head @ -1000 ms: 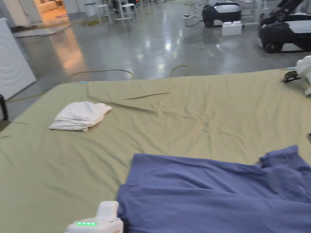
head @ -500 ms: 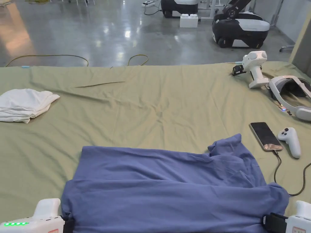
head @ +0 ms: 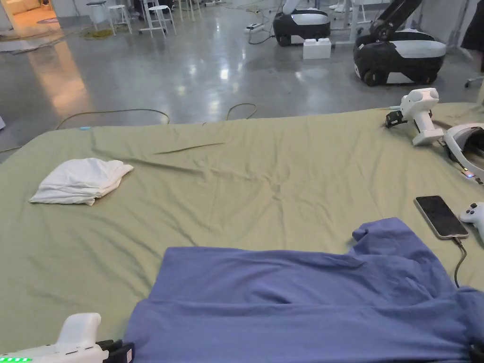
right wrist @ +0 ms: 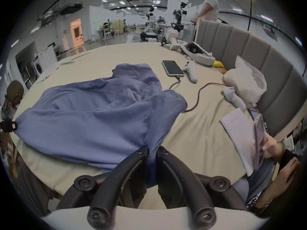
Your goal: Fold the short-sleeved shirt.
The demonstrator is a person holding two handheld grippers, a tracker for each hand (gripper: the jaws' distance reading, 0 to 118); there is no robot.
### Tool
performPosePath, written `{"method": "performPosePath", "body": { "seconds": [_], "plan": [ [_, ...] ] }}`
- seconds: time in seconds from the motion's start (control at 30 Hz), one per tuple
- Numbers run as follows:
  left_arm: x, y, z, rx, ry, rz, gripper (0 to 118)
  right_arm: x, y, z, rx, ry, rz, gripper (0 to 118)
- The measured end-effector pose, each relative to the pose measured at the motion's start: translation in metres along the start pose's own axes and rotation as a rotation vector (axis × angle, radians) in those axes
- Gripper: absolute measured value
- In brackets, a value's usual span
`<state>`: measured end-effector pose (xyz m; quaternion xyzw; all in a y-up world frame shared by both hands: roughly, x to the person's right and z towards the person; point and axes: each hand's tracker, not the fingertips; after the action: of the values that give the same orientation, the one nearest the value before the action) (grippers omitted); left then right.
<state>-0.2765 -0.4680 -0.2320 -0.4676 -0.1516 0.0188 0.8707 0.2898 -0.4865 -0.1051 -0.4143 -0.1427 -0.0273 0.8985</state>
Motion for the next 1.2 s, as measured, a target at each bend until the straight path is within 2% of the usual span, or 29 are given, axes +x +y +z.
{"method": "performPosePath", "body": {
  "seconds": [0.17, 0.27, 0.3, 0.33, 0.37, 0.4, 0.47, 0.6, 0.77, 0.9, 0.97, 1.03, 1.07, 1.1, 1.13, 1.17, 1.2],
  "plan": [
    [0.0, -0.046, 0.002, -0.037, -0.007, -0.006, 8, 0.01, -0.028, 0.02, -0.039, 0.037, -0.054, 10],
    [-0.005, -0.062, -0.012, -0.055, -0.057, 0.065, 11, 0.008, -0.037, 0.013, -0.054, 0.044, -0.055, 10],
    [-0.006, -0.063, -0.017, -0.059, -0.044, 0.077, 31, 0.006, -0.039, 0.009, -0.058, 0.036, -0.045, 12],
    [-0.005, -0.063, -0.017, -0.051, -0.033, 0.081, 54, 0.006, -0.038, 0.004, -0.072, 0.022, -0.031, 26],
    [-0.005, -0.063, -0.014, -0.033, -0.022, 0.085, 74, 0.005, -0.038, 0.005, -0.08, 0.002, -0.023, 48],
    [-0.004, -0.062, -0.006, 0.009, -0.023, 0.084, 81, 0.007, -0.039, 0.007, -0.073, 0.009, -0.022, 70],
    [0.004, -0.054, 0.017, 0.111, -0.037, 0.06, 81, 0.009, -0.036, 0.021, -0.027, 0.036, -0.014, 69],
    [0.032, -0.029, 0.077, 0.296, 0.045, -0.06, 81, 0.0, -0.018, 0.069, 0.183, 0.027, 0.099, 69],
    [0.083, -0.015, 0.176, 0.687, 0.058, -0.194, 80, -0.012, 0.012, 0.152, 0.478, 0.158, 0.058, 69],
    [0.119, -0.015, 0.215, 0.801, 0.167, -0.27, 80, -0.024, 0.025, 0.201, 0.637, 0.224, 0.042, 66],
    [0.129, -0.019, 0.226, 0.839, 0.133, -0.253, 80, -0.028, 0.028, 0.217, 0.684, 0.259, 0.033, 65],
    [0.135, -0.024, 0.237, 0.869, 0.074, -0.227, 77, -0.034, 0.028, 0.228, 0.707, 0.257, 0.037, 55],
    [0.139, -0.026, 0.241, 0.873, 0.077, -0.225, 74, -0.037, 0.028, 0.233, 0.722, 0.254, 0.042, 41],
    [0.143, -0.027, 0.243, 0.877, 0.088, -0.232, 65, -0.041, 0.028, 0.238, 0.735, 0.238, 0.046, 15],
    [0.146, -0.03, 0.245, 0.89, 0.1, -0.242, 49, -0.045, 0.027, 0.24, 0.748, 0.224, 0.047, 7],
    [0.15, -0.031, 0.247, 0.896, 0.125, -0.249, 22, -0.046, 0.028, 0.242, 0.745, 0.239, 0.055, 6],
    [0.152, -0.032, 0.248, 0.912, 0.169, -0.25, 3, -0.047, 0.029, 0.244, 0.745, 0.252, 0.062, 3]
  ]
}}
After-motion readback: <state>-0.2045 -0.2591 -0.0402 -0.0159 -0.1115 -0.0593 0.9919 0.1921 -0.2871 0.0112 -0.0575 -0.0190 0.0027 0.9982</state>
